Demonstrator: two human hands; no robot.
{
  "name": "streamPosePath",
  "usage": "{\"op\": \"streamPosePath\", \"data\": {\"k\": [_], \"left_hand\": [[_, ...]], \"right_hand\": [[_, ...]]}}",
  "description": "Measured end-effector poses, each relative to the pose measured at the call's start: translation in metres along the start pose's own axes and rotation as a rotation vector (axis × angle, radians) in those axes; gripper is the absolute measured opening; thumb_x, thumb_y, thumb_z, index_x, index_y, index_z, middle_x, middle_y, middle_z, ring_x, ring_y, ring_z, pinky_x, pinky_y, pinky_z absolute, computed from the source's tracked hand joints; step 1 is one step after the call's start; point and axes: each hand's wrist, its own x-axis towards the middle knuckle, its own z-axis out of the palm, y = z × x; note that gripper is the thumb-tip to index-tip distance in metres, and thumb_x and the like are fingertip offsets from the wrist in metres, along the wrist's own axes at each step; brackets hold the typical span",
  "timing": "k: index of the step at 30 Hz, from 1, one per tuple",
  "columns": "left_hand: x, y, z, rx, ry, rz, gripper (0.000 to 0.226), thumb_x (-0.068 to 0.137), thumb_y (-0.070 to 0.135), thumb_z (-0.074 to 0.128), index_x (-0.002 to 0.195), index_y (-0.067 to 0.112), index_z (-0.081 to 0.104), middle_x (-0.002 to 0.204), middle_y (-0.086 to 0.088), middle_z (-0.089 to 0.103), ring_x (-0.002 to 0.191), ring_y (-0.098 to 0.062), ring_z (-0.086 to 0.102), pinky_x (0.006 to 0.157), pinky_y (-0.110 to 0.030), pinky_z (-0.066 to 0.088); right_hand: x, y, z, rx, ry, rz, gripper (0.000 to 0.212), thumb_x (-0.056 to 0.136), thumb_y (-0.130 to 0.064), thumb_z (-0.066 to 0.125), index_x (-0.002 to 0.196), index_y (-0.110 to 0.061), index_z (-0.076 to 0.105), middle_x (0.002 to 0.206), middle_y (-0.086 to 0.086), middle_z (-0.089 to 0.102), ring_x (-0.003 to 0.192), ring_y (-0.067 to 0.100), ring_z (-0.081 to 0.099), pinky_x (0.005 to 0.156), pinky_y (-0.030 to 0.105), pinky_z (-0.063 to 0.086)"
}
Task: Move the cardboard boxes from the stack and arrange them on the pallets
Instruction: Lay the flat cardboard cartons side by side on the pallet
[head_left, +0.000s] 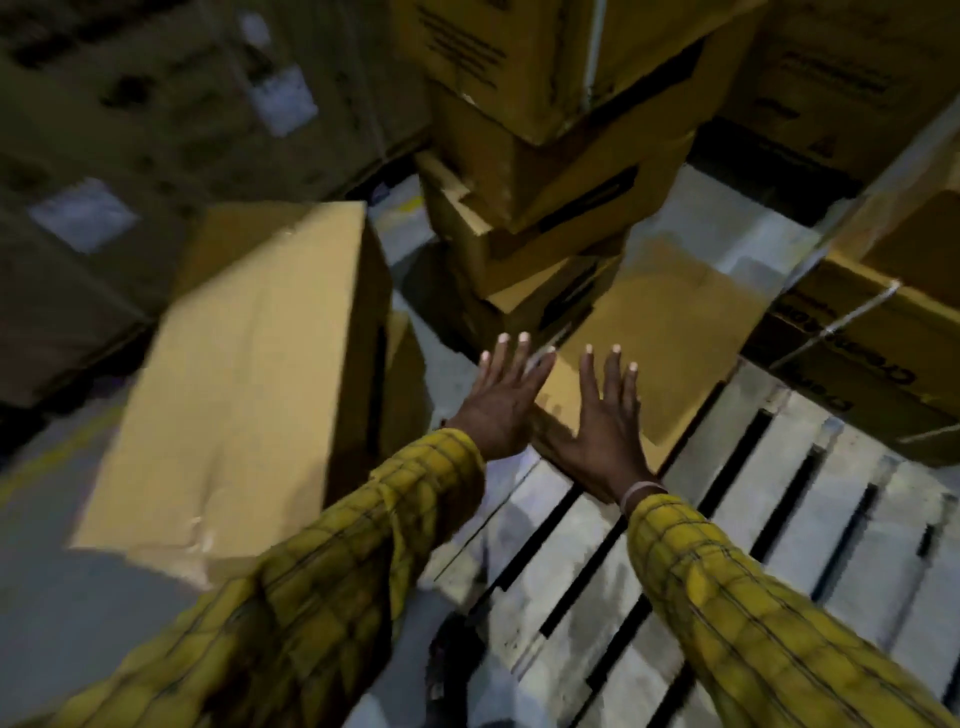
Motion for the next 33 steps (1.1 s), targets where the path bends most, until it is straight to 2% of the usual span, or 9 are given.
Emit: {"op": "streamPosePath", "data": {"k": [5,9,13,20,24,26,29,31,33], "left_hand": [[-0.094,-0.026,-0.095,-0.06,0.183,-0.056,0.103,0.091,0.024,0.067,0.163,0.027,-0.007,0.169,-0.011,-0.019,0.154,-0.036,-0.023,0.122,-0.05,-0.011],[-0.157,-0.101,-0.119,-0.115,0.231,-0.215,0.1,0.095,0.036,0.065,0.163,0.028,-0.009,0.169,-0.009,-0.022,0.153,-0.035,-0.024,0.123,-0.053,-0.005],[-0.196,-0.175,-0.109,-0.134,0.239,-0.387,0.096,0.098,0.034,0.063,0.163,0.025,-0.007,0.168,-0.011,-0.022,0.153,-0.038,-0.023,0.125,-0.057,-0.002],[-0.212,-0.28,-0.076,-0.171,0.216,-0.644,0.103,0.093,0.044,0.069,0.164,0.021,-0.002,0.169,-0.019,-0.012,0.153,-0.047,-0.012,0.121,-0.068,0.003],[-0.216,-0.321,-0.063,-0.408,0.208,-0.823,0.124,0.078,0.066,0.075,0.163,0.025,-0.005,0.169,-0.018,-0.015,0.155,-0.044,-0.007,0.12,-0.066,0.006],[-0.22,-0.33,-0.058,-0.654,0.267,-0.847,0.129,0.07,0.068,0.081,0.162,0.027,0.002,0.17,-0.015,0.0,0.155,-0.04,0.012,0.121,-0.057,0.021],[-0.225,-0.328,-0.057,-0.842,0.397,-0.816,0.103,0.062,0.066,0.086,0.146,0.038,0.031,0.143,-0.002,0.054,0.125,-0.031,0.056,0.102,-0.045,0.051],[-0.226,-0.323,-0.062,-0.847,0.429,-0.834,0.094,0.059,0.067,0.086,0.135,0.042,0.037,0.127,0.001,0.063,0.11,-0.029,0.062,0.095,-0.046,0.055],[-0.225,-0.317,-0.067,-0.832,0.433,-0.844,0.089,0.057,0.066,0.087,0.128,0.039,0.04,0.119,0.001,0.065,0.105,-0.03,0.063,0.092,-0.047,0.057]], "right_hand": [[-0.013,-0.12,-0.03,0.074,-0.005,-0.167,0.114,0.088,-0.039,0.076,0.166,-0.026,-0.006,0.171,0.004,-0.024,0.157,0.034,-0.023,0.126,0.06,0.01],[-0.016,-0.208,-0.003,0.063,-0.057,-0.286,0.112,0.091,-0.049,0.072,0.166,-0.025,-0.007,0.171,0.005,-0.022,0.157,0.034,-0.023,0.129,0.054,0.001],[-0.004,-0.277,0.049,0.047,-0.148,-0.268,0.108,0.095,-0.053,0.065,0.165,-0.029,-0.013,0.17,0.001,-0.028,0.155,0.029,-0.027,0.129,0.053,0.001],[0.03,-0.322,0.138,0.033,-0.274,-0.127,0.103,0.096,-0.052,0.064,0.164,-0.034,-0.012,0.168,0.001,-0.032,0.155,0.03,-0.027,0.129,0.054,0.003],[0.033,-0.324,0.161,-0.006,-0.156,-0.071,0.11,0.09,-0.057,0.068,0.166,-0.03,-0.007,0.167,0.008,-0.034,0.154,0.03,-0.031,0.128,0.055,-0.001],[0.032,-0.324,0.164,0.021,-0.085,0.03,0.121,0.082,-0.067,0.071,0.165,-0.029,-0.009,0.166,0.007,-0.036,0.154,0.031,-0.031,0.127,0.056,-0.006],[0.028,-0.317,0.163,0.243,-0.082,0.27,0.142,0.07,-0.073,0.08,0.162,-0.031,-0.02,0.172,0.004,-0.021,0.16,0.033,-0.003,0.125,0.052,0.015],[0.027,-0.311,0.16,0.37,-0.07,0.322,0.144,0.066,-0.068,0.086,0.163,-0.032,-0.013,0.173,0.002,0.009,0.155,0.032,0.025,0.12,0.046,0.033],[0.028,-0.307,0.156,0.454,-0.008,0.329,0.132,0.059,-0.063,0.091,0.16,-0.035,0.011,0.16,-0.001,0.038,0.142,0.028,0.045,0.114,0.046,0.044]]}}
